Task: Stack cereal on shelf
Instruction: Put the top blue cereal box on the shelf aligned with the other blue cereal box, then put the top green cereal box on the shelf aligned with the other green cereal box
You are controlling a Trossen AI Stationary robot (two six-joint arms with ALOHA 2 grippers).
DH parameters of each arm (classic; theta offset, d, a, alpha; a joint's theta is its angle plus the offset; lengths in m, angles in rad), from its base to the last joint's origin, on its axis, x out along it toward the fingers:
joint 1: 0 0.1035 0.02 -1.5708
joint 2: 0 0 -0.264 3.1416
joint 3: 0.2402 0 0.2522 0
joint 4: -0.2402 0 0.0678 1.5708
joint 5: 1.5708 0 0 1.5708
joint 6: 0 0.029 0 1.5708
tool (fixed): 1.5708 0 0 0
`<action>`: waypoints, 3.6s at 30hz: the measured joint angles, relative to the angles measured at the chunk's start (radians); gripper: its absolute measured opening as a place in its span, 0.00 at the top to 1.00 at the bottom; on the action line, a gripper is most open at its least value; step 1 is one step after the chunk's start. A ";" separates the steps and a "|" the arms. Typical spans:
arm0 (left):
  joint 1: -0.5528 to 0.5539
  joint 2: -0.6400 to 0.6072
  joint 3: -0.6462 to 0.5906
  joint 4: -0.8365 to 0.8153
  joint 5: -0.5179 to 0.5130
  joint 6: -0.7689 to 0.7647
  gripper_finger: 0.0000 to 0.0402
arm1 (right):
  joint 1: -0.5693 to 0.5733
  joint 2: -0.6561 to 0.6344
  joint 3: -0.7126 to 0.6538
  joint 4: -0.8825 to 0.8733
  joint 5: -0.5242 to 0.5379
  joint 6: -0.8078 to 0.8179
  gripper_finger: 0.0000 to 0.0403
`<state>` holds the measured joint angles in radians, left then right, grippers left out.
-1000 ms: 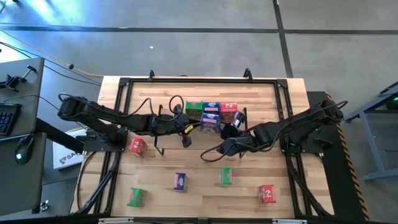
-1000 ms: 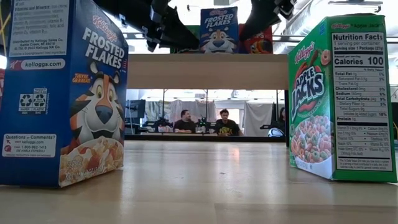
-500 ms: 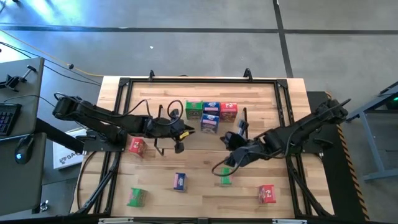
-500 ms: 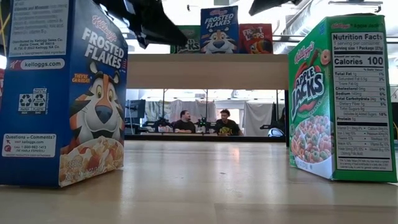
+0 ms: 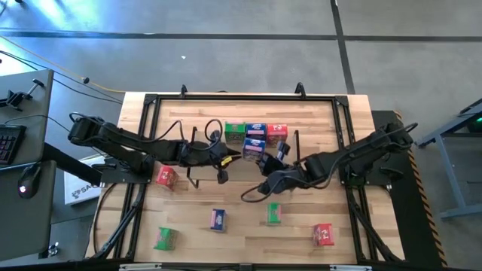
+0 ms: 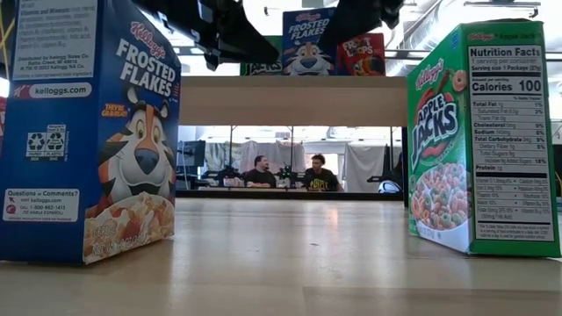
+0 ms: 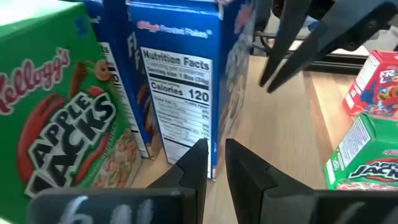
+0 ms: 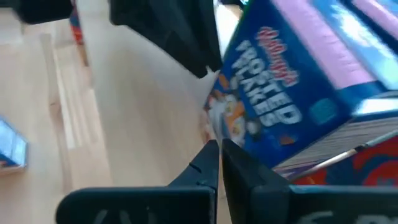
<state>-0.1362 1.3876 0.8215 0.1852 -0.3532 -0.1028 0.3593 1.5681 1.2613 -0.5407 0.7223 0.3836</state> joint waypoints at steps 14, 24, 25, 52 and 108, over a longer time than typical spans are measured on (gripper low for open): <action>0.040 0.000 0.000 0.025 0.006 0.004 0.89 | -0.033 0.000 0.000 0.000 0.003 0.000 1.00; 0.040 0.000 0.000 0.024 0.009 0.010 0.89 | -0.052 0.000 0.000 -0.001 0.003 0.000 1.00; 0.040 0.000 0.000 0.024 0.009 0.010 0.89 | -0.052 0.000 0.000 -0.001 0.003 0.000 1.00; 0.059 0.037 0.000 0.079 0.035 0.010 0.89 | -0.051 -0.003 0.000 -0.047 -0.016 0.027 1.00; -0.089 -0.202 -0.187 0.181 0.005 0.039 0.89 | 0.270 -0.050 0.072 -0.325 -0.469 1.060 0.54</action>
<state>-0.2249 1.1854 0.6344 0.3659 -0.3481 -0.0639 0.6297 1.5176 1.3331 -0.8653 0.2538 1.4431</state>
